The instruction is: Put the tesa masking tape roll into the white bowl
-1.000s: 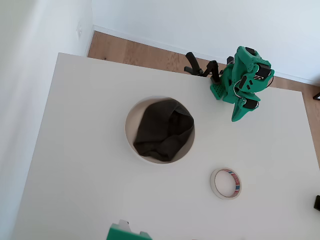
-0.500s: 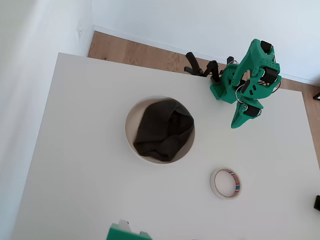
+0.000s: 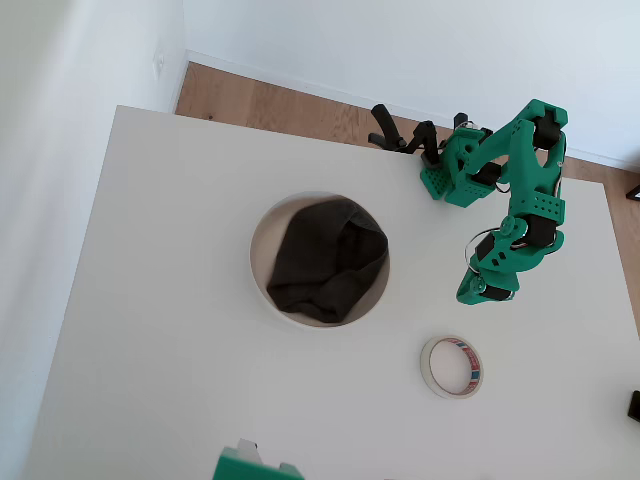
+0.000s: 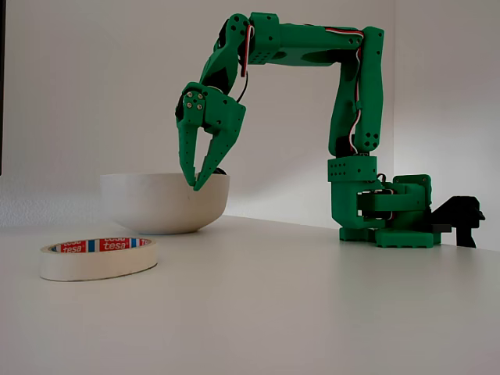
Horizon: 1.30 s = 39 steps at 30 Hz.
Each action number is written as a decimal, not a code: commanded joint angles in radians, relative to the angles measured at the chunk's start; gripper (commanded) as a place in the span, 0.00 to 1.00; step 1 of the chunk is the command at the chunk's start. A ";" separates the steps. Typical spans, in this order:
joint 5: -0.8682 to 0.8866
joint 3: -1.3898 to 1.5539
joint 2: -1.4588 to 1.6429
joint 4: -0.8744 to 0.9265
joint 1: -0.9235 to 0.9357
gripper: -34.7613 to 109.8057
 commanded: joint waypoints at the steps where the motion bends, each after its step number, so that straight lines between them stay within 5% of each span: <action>1: 0.011 -0.152 -0.058 0.014 -0.017 0.18; 14: 0.040 -0.588 -0.377 0.164 0.025 0.21; 22: 0.055 -0.595 -0.380 0.183 -0.026 0.35; 39: 0.083 -0.595 -0.541 0.141 -0.063 0.33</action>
